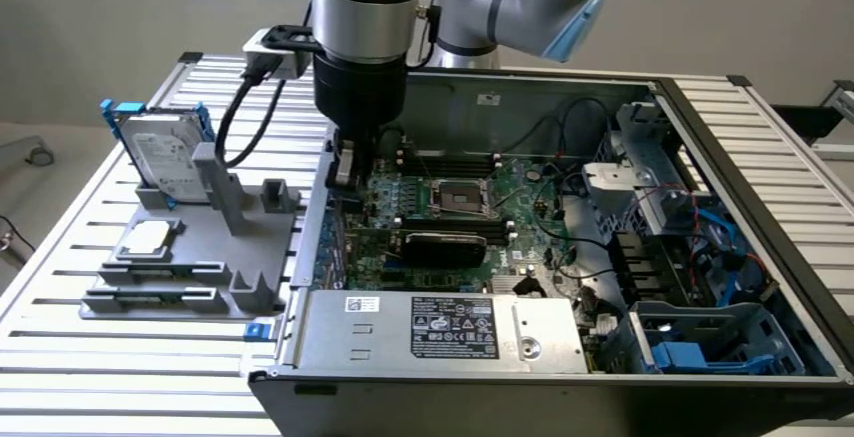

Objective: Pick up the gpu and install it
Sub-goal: 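Press down on the gpu until it lock into place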

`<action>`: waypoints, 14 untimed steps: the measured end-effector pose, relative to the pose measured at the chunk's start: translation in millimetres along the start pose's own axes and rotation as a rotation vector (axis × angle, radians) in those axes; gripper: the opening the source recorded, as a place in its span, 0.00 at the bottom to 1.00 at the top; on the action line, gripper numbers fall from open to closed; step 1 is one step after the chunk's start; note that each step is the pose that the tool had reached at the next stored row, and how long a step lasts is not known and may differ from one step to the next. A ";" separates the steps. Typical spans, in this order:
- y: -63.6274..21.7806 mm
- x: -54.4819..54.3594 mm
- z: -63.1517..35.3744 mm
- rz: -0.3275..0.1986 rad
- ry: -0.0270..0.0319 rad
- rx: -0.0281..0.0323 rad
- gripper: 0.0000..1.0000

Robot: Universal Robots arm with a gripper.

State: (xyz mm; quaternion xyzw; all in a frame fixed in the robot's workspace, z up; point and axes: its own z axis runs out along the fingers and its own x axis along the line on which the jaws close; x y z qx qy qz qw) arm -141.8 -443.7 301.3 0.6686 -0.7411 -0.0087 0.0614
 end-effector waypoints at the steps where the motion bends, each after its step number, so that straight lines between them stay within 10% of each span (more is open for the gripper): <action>1: 0.4 0.0 0.5 0.000 0.0001 0.0005 0.11; 14: 2.4 -2.4 2.6 0.000 0.0027 0.0021 0.11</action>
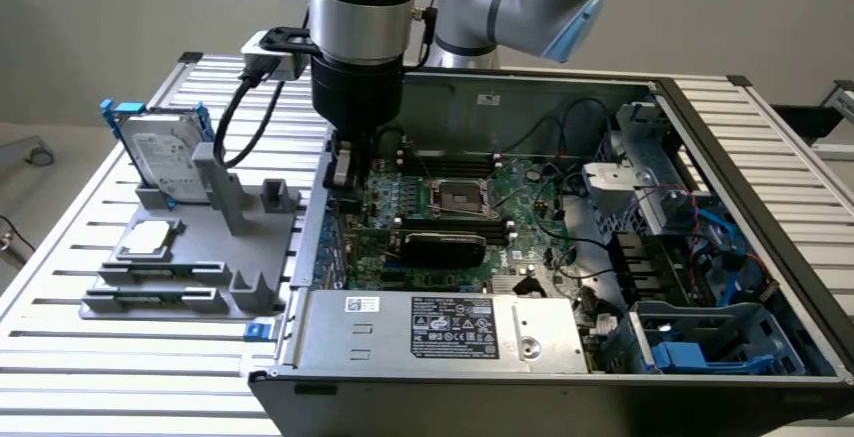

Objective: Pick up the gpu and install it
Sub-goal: 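Press down on the gpu until it lock into place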

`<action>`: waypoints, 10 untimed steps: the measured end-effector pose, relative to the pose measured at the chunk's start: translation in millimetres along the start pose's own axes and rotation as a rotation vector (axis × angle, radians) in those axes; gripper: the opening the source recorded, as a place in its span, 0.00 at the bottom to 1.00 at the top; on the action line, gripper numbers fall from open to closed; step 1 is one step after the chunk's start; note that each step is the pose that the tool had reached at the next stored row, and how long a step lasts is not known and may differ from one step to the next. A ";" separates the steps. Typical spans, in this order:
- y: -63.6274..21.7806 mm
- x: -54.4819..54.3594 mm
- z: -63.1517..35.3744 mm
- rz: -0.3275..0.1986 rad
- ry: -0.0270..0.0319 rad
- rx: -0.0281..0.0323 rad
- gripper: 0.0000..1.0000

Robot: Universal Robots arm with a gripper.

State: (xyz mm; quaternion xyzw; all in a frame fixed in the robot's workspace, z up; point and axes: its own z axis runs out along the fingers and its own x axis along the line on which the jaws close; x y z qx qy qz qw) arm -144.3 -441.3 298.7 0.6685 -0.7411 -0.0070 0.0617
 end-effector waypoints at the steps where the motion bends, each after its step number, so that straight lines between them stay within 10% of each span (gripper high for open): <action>1: 0.0 -0.1 -0.3 0.000 0.0003 0.0000 0.11; 10: 0.5 0.0 -3.7 0.001 0.0050 0.0005 0.11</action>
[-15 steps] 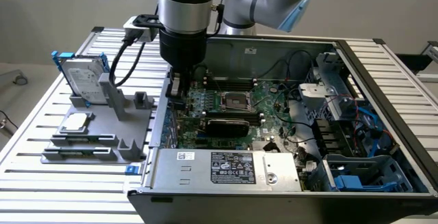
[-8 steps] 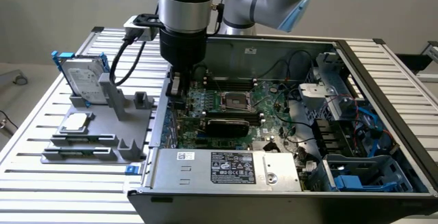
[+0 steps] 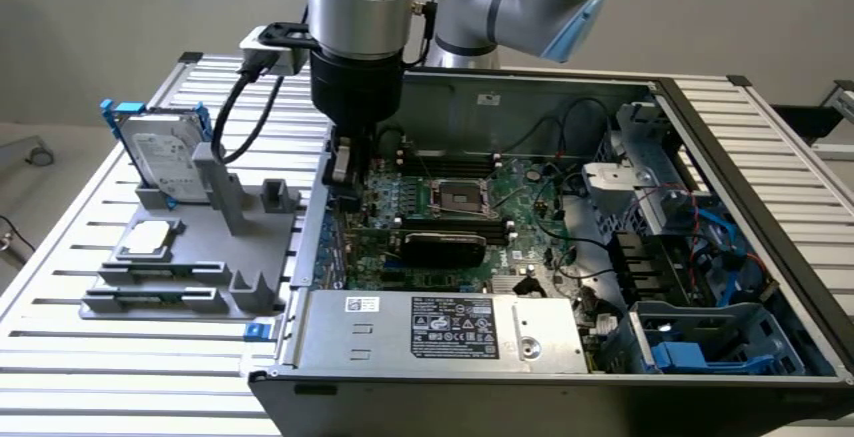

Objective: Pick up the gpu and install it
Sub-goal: 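Press down on the gpu until it lock into place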

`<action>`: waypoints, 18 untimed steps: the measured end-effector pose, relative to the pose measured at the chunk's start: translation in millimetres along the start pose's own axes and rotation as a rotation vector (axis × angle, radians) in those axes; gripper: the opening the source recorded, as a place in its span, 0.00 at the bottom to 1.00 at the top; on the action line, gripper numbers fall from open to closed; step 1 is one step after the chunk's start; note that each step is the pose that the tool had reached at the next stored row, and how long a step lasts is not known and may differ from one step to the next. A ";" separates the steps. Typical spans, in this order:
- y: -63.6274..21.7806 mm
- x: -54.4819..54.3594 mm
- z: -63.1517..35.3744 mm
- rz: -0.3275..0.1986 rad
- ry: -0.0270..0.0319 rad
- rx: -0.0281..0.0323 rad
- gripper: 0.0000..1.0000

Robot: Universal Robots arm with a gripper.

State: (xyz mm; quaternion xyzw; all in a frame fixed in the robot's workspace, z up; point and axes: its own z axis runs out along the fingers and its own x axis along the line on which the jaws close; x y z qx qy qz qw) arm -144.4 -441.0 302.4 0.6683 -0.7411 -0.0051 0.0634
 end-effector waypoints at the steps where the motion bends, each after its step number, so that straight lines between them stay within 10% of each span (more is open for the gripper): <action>1: 0.1 0.0 0.3 0.000 0.0015 0.0002 0.11; 18: 0.9 -1.0 2.5 0.002 0.0171 0.0041 0.11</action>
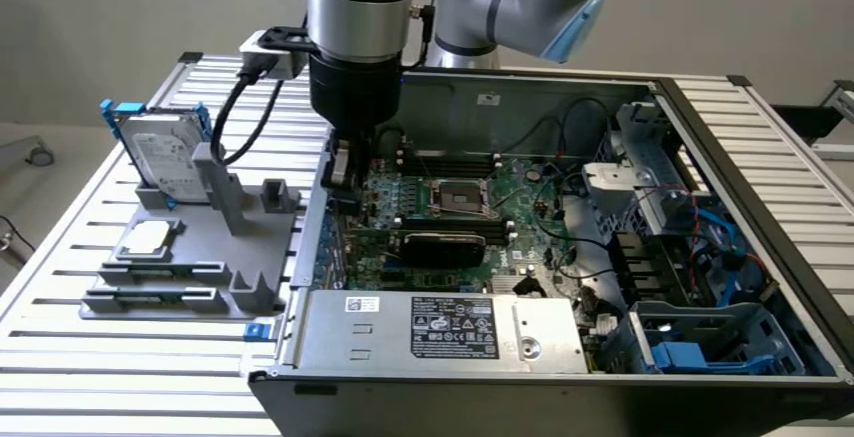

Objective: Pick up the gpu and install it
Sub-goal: 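Press down on the gpu until it lock into place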

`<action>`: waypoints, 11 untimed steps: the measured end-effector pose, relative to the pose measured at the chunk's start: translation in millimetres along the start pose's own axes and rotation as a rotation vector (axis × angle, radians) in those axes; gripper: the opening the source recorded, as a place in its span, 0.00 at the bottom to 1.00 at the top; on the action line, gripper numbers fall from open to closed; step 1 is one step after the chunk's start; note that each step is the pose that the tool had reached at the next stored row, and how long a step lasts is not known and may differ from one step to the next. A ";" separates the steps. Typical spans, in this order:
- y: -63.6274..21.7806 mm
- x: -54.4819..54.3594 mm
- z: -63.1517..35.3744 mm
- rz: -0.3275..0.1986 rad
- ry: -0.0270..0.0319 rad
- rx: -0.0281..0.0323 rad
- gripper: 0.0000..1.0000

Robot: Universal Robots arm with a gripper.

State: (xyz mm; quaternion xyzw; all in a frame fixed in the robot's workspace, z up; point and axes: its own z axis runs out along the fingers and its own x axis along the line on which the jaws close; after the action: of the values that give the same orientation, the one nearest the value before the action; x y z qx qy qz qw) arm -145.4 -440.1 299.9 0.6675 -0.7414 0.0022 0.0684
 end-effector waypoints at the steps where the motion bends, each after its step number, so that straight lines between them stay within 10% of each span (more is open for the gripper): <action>1: -0.3 -0.2 -0.6 0.000 0.0000 0.0003 0.11; 11: -15.7 -4.1 -3.2 -0.001 0.0003 0.0004 0.11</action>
State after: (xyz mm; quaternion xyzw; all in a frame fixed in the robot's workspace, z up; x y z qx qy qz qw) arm -129.1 -437.4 301.3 0.6679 -0.7411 0.0024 0.0683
